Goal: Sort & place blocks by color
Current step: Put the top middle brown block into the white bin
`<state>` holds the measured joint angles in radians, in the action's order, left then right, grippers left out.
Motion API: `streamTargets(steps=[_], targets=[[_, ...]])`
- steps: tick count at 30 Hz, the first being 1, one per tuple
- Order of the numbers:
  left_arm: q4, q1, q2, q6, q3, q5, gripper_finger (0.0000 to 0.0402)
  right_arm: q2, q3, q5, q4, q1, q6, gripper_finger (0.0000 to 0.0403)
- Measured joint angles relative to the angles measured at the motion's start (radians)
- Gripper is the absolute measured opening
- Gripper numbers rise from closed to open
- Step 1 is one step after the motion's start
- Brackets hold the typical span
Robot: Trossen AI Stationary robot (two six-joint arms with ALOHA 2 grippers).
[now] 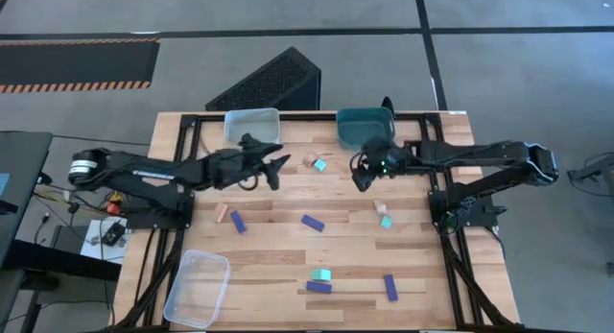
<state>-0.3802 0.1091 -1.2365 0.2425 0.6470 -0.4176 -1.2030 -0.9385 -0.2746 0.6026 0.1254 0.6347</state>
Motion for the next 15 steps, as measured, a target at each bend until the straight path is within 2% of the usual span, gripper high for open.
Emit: streamTargets(steps=[2,6,10,15], targets=[[0.08,0.02,-0.068,-0.016,0.076,0.015,0.0202,0.012,0.001,-0.023,0.003,-0.017,0.023,0.0249],[0.286,0.072,-0.219,0.045,0.251,0.03,0.0238,0.057,0.001,-0.039,0.027,-0.015,0.041,0.0249],[0.43,0.123,-0.377,0.054,0.398,0.121,0.026,0.117,0.001,-0.055,0.055,-0.012,0.072,0.0249],[0.517,0.174,-0.563,0.048,0.573,0.245,0.0265,0.177,0.0,-0.092,0.101,-0.012,0.075,0.0249]])
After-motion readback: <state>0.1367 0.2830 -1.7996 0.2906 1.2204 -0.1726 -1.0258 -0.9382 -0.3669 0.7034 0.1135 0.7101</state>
